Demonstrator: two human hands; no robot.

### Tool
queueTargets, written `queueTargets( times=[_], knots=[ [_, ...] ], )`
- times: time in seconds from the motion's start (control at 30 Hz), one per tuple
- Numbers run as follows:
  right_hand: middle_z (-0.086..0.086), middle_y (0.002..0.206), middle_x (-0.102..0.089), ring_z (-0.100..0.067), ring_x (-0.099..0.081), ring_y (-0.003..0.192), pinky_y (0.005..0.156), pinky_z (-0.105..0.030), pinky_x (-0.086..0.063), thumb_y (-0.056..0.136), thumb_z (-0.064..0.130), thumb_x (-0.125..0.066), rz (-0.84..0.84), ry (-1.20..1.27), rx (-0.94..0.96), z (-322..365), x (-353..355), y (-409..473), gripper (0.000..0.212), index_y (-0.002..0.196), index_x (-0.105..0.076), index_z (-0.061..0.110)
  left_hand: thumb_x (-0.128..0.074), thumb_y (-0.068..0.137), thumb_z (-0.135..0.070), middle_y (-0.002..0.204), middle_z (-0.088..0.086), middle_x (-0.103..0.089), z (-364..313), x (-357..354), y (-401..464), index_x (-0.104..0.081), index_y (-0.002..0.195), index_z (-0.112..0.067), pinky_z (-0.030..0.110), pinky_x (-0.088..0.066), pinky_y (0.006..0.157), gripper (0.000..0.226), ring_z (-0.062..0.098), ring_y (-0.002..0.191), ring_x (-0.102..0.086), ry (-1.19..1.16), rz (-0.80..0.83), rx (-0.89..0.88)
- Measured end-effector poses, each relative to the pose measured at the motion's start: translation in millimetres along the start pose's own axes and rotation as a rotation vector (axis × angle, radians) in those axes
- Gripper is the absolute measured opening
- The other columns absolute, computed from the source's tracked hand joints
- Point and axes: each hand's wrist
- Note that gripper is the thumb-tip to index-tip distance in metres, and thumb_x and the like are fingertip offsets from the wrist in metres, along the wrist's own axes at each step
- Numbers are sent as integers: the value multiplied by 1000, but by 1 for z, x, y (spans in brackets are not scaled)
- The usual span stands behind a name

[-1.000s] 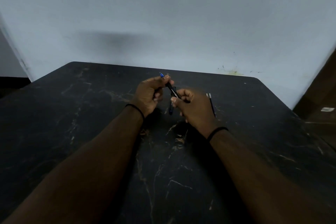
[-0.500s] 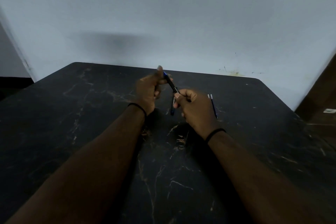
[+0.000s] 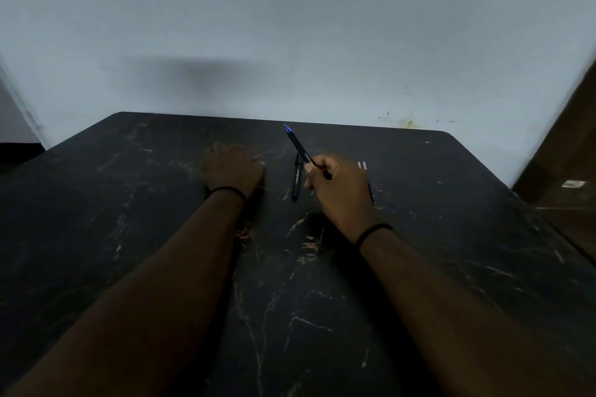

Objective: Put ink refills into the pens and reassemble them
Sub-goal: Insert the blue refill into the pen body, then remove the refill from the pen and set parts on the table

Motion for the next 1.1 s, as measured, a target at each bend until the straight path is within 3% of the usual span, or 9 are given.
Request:
queueTargets(
  times=[0.13, 0.27, 0.37, 0.43, 0.53, 0.6, 0.7, 0.83, 1.1],
  knots=[
    [3, 76, -72, -5, -61, 67, 67, -19, -46, 97, 24, -61, -7, -16, 6, 1, 0, -1, 18, 87, -72, 14, -61, 87, -28, 109, 16, -69, 1, -4, 1, -73, 103, -8, 40, -51, 89, 28, 34, 102, -63, -133, -137, -81],
    [2, 77, -72, -11, -66, 75, 74, -27, -50, 97, 24, -61, 1, -32, 17, 2, 0, -2, 16, 89, -72, 15, -69, 89, -23, 90, 3, -71, -6, -6, 3, -67, 96, -12, 29, -51, 76, 13, 18, 82, -66, -873, -201, 16],
    [0, 78, -72, -17, -67, 77, 75, -34, -53, 96, 24, -62, 7, -64, 38, 1, -2, -1, 16, 88, -72, 15, -62, 95, -11, 84, 9, -71, -9, -5, 3, -57, 100, -9, 28, -51, 55, 7, 14, 61, -62, -1498, -63, 160],
    [1, 77, -71, -16, -67, 76, 74, -34, -53, 96, 26, -63, 15, -71, 41, 0, -3, -1, 15, 88, -72, 17, -56, 99, -12, 89, 12, -72, -6, -2, 4, -56, 106, -7, 27, -56, 56, 9, 15, 63, -67, -1707, 53, 229],
    [5, 75, -71, -10, -66, 74, 71, -29, -52, 95, 28, -63, 28, -111, 77, -2, -4, -2, 14, 89, -72, 20, -47, 103, -16, 101, 17, -71, -4, 0, 5, -55, 114, -1, 30, -60, 63, 20, 21, 78, -72, -1845, 153, 279],
    [6, 74, -70, -7, -65, 73, 70, -27, -52, 94, 28, -63, 44, -136, 104, -2, -4, -3, 14, 88, -72, 21, -41, 105, -16, 108, 20, -68, -5, 1, 3, -57, 106, -1, 32, -59, 66, 22, 24, 86, -72, -1897, 205, 280],
    [5, 76, -70, -11, -66, 74, 74, -33, -54, 94, 28, -63, 93, -141, 120, -3, -5, -1, 14, 88, -73, 20, -34, 106, -15, 117, 24, -63, -9, 4, 1, -58, 94, -3, 34, -57, 71, 29, 30, 99, -69, -1957, 281, 259],
    [4, 74, -71, -15, -66, 73, 74, -41, -55, 94, 27, -63, 103, -135, 131, -4, -8, -2, 15, 85, -73, 19, -29, 107, -14, 126, 29, -58, -13, 6, 1, -54, 96, 0, 36, -56, 73, 30, 39, 120, -59, -2030, 349, 279],
    [5, 70, -70, -10, -65, 67, 69, -39, -56, 92, 32, -63, 102, -174, 135, -5, -9, -1, 18, 82, -73, 21, -27, 108, -12, 128, 30, -56, -16, 3, -1, -52, 102, 1, 35, -58, 69, 29, 38, 116, -60, -2083, 424, 229]
  ],
)
Point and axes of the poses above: each hand's wrist, its own y-axis towards the middle knuckle, its own x-axis out of the back of the hand, z = x × y
